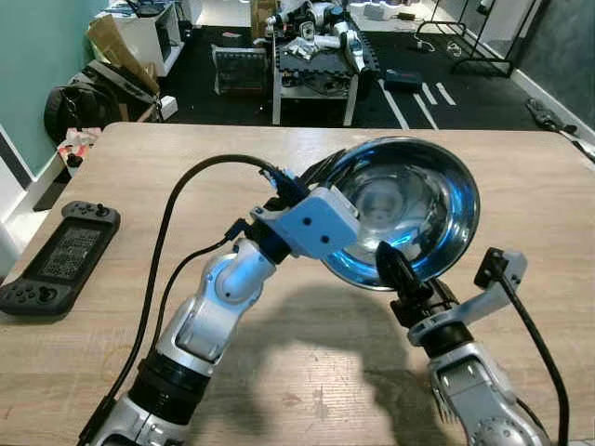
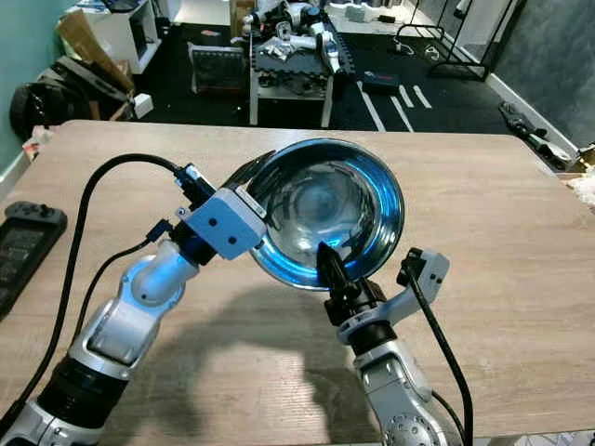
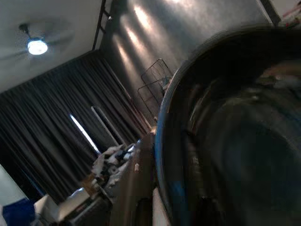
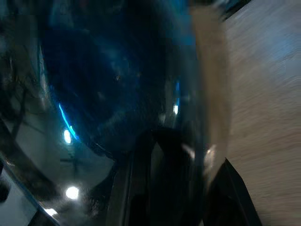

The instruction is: Setting the table

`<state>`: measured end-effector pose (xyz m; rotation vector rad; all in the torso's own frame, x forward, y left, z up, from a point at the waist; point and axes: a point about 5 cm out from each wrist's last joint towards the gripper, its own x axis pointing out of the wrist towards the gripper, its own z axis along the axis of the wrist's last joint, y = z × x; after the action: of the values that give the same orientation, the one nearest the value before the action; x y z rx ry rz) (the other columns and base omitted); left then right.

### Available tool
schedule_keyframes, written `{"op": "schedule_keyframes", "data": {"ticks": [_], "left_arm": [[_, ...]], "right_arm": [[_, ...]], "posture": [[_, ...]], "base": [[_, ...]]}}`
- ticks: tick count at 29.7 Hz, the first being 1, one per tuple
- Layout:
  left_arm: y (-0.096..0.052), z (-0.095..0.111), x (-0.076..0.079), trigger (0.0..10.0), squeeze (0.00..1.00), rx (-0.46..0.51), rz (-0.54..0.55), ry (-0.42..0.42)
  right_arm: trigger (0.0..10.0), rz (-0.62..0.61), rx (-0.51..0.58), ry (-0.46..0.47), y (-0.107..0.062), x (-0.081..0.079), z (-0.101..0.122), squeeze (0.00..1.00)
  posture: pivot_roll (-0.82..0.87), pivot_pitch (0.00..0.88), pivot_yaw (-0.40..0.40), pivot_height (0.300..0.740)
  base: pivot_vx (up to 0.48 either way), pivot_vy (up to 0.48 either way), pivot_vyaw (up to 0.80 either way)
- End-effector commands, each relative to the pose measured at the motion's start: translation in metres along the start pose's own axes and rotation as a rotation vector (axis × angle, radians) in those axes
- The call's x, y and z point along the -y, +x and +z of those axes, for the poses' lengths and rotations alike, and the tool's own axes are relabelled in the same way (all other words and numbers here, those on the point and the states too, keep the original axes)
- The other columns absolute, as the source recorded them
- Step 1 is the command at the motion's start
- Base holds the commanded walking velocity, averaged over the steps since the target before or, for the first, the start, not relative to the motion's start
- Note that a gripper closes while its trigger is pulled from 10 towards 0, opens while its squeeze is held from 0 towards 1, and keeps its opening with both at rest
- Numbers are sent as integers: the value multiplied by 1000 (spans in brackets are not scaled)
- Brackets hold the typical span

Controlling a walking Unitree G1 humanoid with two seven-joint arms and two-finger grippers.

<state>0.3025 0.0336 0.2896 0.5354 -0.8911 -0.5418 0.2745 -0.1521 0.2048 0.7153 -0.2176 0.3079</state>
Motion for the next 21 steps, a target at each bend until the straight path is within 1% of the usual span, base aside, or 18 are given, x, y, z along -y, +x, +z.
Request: {"op": "schedule_keyframes", "data": {"ticks": [1,2,5,6,16,17,18,21], "left_arm": [[3,10,24,10000,671,46,-112,-20],[3,9,23,10000,690,44,-107,-18],[3,9,22,10000,690,43,-104,-16],[4,9,22,10000,1000,41,-103,-17],[4,8,21,10000,1000,34,-92,-40],[4,8,20,10000,714,27,-85,-45],[5,8,19,10000,0,22,-75,-48],[6,7,15,10000,0,13,-56,-52]], "right_arm": [[10000,30,12,-7,5,-9,1,0],[10000,27,10,-12,6,-9,1,0],[10000,24,10,-15,6,-9,1,0],[10000,19,8,-18,6,-8,1,0],[10000,0,6,-24,6,-6,0,0],[10000,-2,7,-25,6,-6,0,0],[10000,-12,8,-30,6,-4,0,0],[10000,-74,21,-56,6,4,2,0]], "posture": [[31,153,77,740],[31,153,78,740],[31,153,78,740],[31,155,78,740],[32,158,79,740],[32,158,79,740],[32,159,79,740],[34,160,80,740]], "base": [[0,0,0],[0,0,0],[0,0,0],[0,0,0],[0,0,0],[0,0,0],[0,0,0],[0,0,0]]}}
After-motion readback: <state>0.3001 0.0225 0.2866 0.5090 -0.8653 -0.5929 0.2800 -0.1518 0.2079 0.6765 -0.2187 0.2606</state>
